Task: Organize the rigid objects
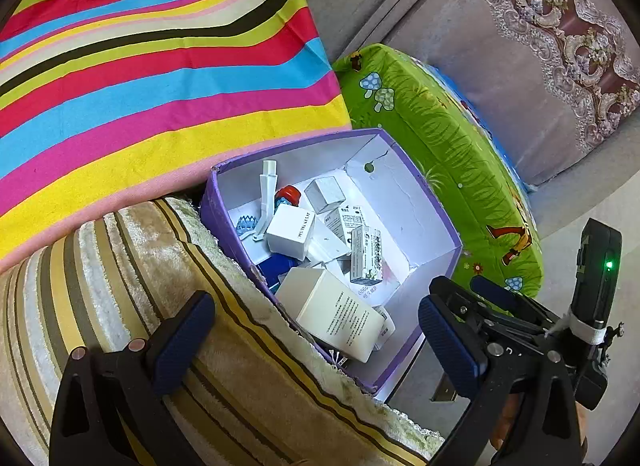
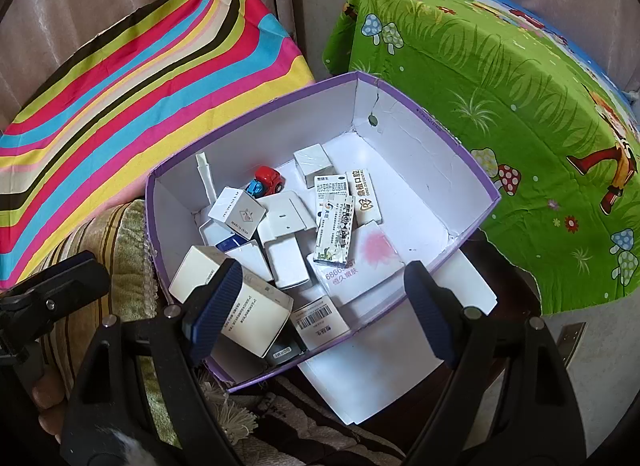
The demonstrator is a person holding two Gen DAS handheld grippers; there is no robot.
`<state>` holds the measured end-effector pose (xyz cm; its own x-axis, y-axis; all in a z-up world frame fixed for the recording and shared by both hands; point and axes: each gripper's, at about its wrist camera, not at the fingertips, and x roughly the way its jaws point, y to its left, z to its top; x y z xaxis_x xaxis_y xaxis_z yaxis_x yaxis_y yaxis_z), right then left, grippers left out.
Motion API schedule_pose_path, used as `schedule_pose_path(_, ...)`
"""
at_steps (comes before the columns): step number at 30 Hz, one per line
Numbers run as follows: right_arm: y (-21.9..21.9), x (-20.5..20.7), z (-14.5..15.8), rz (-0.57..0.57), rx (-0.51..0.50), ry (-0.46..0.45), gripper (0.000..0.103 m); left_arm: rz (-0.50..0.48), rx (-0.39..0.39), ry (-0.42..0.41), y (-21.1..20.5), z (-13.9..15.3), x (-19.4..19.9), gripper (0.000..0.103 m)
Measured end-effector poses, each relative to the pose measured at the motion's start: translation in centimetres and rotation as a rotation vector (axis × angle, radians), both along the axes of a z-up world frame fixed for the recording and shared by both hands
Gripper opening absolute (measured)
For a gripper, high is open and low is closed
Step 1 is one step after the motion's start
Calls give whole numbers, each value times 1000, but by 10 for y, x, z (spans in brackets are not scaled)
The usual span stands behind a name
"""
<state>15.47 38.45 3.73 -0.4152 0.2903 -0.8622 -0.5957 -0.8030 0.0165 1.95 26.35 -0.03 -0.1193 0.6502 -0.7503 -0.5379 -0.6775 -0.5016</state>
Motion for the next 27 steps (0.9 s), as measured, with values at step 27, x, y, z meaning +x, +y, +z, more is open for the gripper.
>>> schedule_pose_path(27,0,-1,-2,4,-11,-4,85,-6,-15,3,4,-1,0,103)
